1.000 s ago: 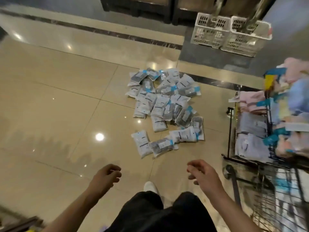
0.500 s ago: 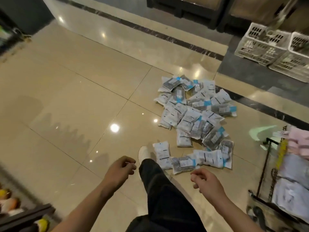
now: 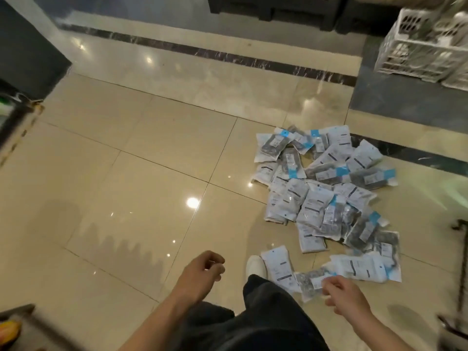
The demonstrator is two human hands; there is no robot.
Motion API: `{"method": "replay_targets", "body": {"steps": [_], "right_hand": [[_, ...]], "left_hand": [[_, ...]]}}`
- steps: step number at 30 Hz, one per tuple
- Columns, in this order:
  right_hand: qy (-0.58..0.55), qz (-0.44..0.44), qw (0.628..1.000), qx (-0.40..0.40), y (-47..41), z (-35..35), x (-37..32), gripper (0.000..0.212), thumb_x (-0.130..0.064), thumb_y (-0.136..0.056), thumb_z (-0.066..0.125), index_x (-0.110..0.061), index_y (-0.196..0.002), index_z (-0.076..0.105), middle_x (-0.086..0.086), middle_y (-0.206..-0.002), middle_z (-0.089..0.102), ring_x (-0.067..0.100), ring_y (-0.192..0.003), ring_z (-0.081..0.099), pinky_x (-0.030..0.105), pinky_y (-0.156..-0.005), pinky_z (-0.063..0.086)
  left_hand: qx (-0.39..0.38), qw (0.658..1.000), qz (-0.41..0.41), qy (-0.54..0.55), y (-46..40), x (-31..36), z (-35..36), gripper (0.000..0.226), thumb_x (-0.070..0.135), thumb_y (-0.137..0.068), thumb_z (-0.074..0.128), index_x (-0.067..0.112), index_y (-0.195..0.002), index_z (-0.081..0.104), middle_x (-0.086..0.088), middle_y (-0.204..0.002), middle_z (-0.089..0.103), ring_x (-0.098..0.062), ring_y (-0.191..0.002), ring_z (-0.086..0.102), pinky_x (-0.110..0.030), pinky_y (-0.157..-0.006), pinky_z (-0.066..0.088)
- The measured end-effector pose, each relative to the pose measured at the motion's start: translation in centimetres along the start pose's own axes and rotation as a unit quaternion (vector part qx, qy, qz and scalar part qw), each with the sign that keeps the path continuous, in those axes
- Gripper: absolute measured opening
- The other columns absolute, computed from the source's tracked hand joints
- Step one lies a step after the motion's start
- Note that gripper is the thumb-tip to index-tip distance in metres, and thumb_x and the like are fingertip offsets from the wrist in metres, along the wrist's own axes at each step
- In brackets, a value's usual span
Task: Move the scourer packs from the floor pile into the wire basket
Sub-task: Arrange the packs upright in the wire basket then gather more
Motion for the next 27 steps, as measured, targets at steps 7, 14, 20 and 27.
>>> {"method": "replay_targets", "body": {"steps": [7,14,20,27], "right_hand": [[-0.022,-0.095,0.994,-0.046,-3.7,2.9,-15.1,0.006,-0.026,-0.1,0.067,-0.026,-0.096,0.072,-0.001,-0.096,0.077,0.02,-0.08,0.075,0.03,-0.067,0.055],[-0.071,-0.099,0.992,-0.023,-10.4,4.5,-26.5,0.01,-0.03,-0.096,0.072,-0.035,-0.088,0.071,-0.012,-0.089,0.073,0.006,-0.082,0.067,0.023,-0.071,0.052],[-0.18,0.014,0.983,0.032,-20.7,6.9,-29.2,0.008,-0.029,-0.097,0.072,-0.036,-0.097,0.072,-0.01,-0.097,0.074,0.016,-0.089,0.072,0.034,-0.081,0.056],[-0.185,0.142,0.972,0.032,-36.8,12.4,-22.9,0.008,-0.029,-0.097,0.069,-0.033,-0.091,0.073,-0.001,-0.1,0.076,0.028,-0.096,0.074,0.041,-0.086,0.055]], "left_hand": [[0.031,0.995,-0.076,0.047,-9.4,3.6,-10.1,0.014,0.017,-0.105,0.058,0.019,-0.109,0.071,-0.005,-0.104,0.077,-0.025,-0.099,0.074,-0.038,-0.085,0.057],[0.006,0.995,-0.101,-0.009,-26.5,10.4,-16.0,0.021,0.023,-0.11,0.052,0.013,-0.114,0.07,-0.011,-0.112,0.075,-0.029,-0.104,0.072,-0.041,-0.091,0.053],[-0.082,0.987,-0.025,-0.138,-45.7,20.3,-15.5,0.017,0.024,-0.108,0.054,0.017,-0.116,0.068,-0.008,-0.113,0.074,-0.027,-0.105,0.071,-0.042,-0.09,0.056],[-0.172,0.927,0.089,-0.321,-63.7,23.8,-5.7,0.014,0.026,-0.102,0.057,0.033,-0.109,0.067,0.008,-0.105,0.075,-0.014,-0.095,0.073,-0.037,-0.083,0.058]]}}
Point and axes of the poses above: each hand's wrist, its own y-axis away from the middle knuckle, its own z-axis out of the palm, x = y × z, the point moved 2 cm from there along -y, towards the middle knuckle
